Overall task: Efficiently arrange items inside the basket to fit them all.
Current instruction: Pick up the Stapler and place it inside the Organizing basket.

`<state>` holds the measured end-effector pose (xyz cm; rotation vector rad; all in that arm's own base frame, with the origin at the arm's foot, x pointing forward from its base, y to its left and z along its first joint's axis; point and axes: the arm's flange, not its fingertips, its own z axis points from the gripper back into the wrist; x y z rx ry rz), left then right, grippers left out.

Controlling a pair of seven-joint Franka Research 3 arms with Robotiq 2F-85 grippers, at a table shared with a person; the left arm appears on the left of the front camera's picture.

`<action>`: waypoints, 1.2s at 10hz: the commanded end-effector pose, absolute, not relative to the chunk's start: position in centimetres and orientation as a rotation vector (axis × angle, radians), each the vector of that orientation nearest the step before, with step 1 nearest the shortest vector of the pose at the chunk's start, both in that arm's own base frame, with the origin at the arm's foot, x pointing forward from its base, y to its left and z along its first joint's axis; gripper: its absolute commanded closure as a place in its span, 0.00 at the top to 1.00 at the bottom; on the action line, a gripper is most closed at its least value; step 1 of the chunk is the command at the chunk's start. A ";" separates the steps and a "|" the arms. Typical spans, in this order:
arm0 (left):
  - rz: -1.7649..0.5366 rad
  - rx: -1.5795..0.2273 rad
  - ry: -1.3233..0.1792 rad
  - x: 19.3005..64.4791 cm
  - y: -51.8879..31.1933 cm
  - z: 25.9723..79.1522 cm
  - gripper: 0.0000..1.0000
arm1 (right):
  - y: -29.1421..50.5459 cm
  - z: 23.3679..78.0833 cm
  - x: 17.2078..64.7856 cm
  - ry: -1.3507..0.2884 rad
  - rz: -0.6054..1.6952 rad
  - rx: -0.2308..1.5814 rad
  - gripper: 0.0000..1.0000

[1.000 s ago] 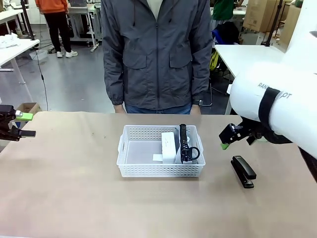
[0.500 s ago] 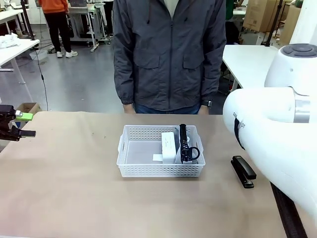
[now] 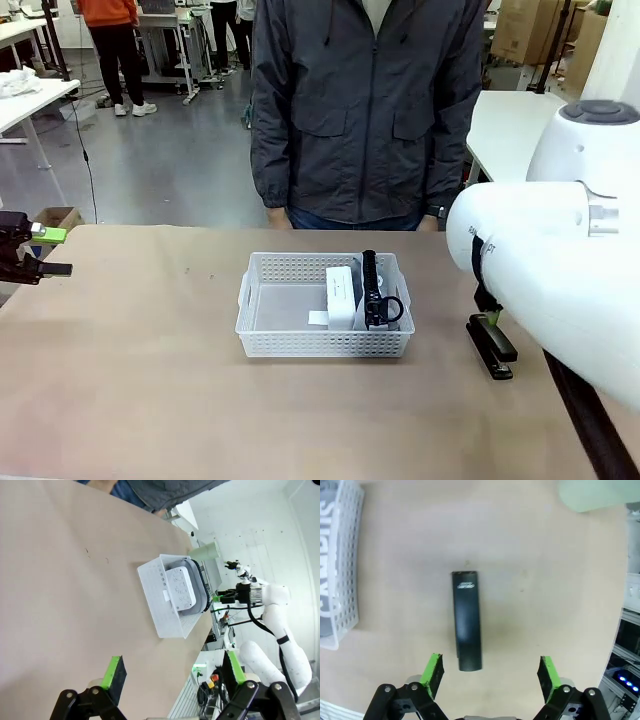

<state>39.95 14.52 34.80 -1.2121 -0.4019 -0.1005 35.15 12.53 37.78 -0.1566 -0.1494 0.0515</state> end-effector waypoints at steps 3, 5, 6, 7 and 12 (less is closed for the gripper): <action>-0.097 -1.210 -0.391 39.8 14.5 35.1 1.00 | 13.5 33.6 36.1 -0.020 0.132 -0.103 1.00; -0.097 -1.210 -0.391 39.8 14.5 35.1 1.00 | 13.8 32.0 36.1 0.025 0.175 -0.089 1.00; -0.097 -1.210 -0.391 39.8 14.5 35.1 1.00 | 13.6 31.5 36.3 0.038 0.186 -0.069 1.00; -0.097 -1.210 -0.391 39.8 14.5 35.1 1.00 | 13.2 31.3 36.5 0.036 0.174 -0.058 1.00; -0.097 -1.210 -0.391 39.8 14.5 35.1 1.00 | 12.6 30.1 37.6 -0.036 0.191 0.016 1.00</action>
